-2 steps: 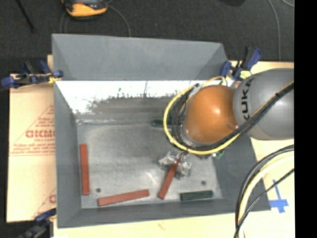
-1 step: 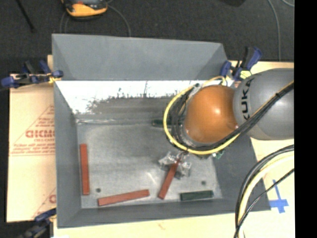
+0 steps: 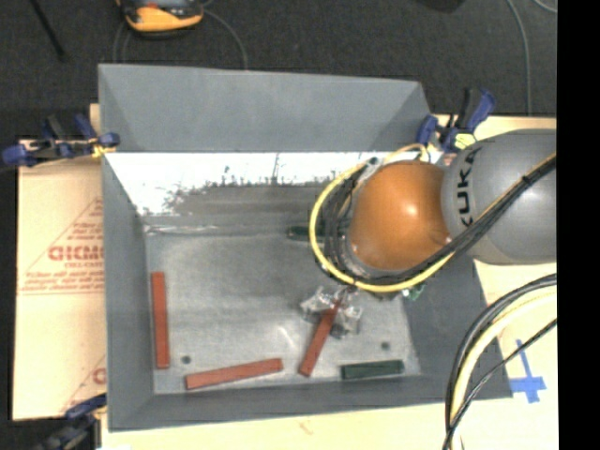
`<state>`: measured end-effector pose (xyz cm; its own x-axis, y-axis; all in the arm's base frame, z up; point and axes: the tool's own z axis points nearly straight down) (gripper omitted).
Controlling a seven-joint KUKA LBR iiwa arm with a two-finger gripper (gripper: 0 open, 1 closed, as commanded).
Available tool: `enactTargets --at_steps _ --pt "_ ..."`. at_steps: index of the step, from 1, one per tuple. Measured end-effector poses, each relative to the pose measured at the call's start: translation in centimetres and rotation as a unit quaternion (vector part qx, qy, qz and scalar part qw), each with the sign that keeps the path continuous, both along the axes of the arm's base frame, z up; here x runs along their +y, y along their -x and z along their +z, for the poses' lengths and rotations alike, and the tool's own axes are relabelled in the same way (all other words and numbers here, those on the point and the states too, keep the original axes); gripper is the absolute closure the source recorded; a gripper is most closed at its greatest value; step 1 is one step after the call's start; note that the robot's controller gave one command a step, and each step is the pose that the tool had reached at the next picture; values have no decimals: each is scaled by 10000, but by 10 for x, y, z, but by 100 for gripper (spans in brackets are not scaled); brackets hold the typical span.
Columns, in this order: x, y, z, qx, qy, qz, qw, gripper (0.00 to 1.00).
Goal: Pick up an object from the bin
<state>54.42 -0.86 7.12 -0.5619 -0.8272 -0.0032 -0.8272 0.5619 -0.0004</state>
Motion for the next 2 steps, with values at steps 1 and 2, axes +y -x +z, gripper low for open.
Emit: enactTargets --at_steps 1,2 --pt "-16 15 30 -26 11 635 9980 100" --pt "-5 10 159 -8 5 112 9999 100"
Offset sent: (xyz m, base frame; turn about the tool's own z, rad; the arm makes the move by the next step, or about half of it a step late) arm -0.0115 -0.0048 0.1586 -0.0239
